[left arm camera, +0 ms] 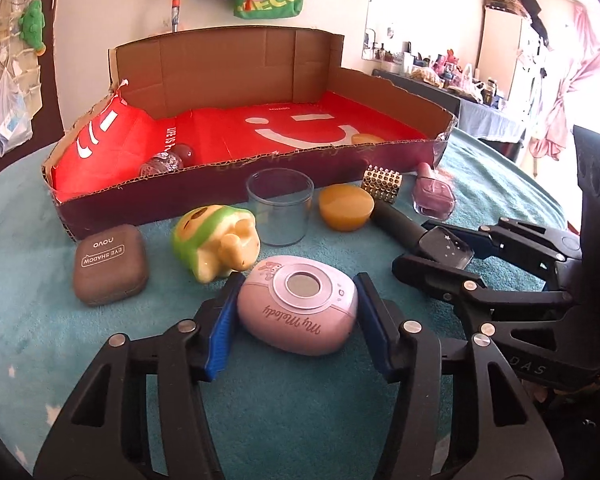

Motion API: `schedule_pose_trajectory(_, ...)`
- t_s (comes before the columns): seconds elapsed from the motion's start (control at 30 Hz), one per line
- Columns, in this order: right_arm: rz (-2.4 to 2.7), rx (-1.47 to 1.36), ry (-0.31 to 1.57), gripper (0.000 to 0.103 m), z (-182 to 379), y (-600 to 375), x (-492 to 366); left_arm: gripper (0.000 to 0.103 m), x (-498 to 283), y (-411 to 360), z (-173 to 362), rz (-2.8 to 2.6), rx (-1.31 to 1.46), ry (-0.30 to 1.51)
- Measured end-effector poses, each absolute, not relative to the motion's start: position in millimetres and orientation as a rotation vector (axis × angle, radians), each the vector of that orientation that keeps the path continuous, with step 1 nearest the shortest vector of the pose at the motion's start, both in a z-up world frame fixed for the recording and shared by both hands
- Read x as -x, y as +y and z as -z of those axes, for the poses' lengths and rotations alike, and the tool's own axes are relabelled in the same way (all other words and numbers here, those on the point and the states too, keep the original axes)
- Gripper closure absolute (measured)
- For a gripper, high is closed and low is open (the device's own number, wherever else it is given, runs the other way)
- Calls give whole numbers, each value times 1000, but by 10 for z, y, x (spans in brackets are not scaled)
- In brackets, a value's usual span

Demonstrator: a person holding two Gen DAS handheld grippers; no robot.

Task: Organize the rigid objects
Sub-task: 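Grasp the pink My Melody case with the left tool while the right tool grasps the black nail polish, then carry both held items into the box and open both tools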

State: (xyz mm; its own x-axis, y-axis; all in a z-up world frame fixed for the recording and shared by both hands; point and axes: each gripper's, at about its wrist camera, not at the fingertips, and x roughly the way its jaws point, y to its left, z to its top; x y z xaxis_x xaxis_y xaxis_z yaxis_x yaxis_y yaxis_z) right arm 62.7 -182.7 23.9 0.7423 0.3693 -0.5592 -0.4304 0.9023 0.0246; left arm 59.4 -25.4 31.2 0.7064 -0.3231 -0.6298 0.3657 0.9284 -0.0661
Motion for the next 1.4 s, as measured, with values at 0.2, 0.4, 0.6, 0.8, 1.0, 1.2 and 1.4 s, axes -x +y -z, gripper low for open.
schedule_pose_trajectory(0.2, -463, 28, 586, 62, -306, -1924, -600, 50, -544, -239, -427, 416, -42, 684)
schedule_pose_trajectory(0.4, -453, 61, 534, 62, -533, -1929, -536, 50, -510, -238, -654, 441, -48, 626)
schedule_pose_trajectory(0.6, -463, 37, 538, 62, -636, -1966, -637, 50, -601, -172, -745, 432, -38, 626)
schedule_pose_trajectory(0.8, -482, 5, 547, 62, -716, -1983, -791, 50, -754, -84, -899, 430, -17, 623)
schedule_pose_trajectory(1.0, -505, 47, 538, 62, -880, -1838, -1088, 50, -1084, -63, -1047, 455, -33, 619)
schedule_pose_trajectory(1.2, -517, 97, 572, 62, -965, -1714, -1532, 50, -1560, -168, -1021, 497, -101, 700)
schedule_pose_trajectory(1.4, -532, 184, 670, 62, -893, -1629, -1935, 50, -1934, -295, -891, 513, -172, 776)
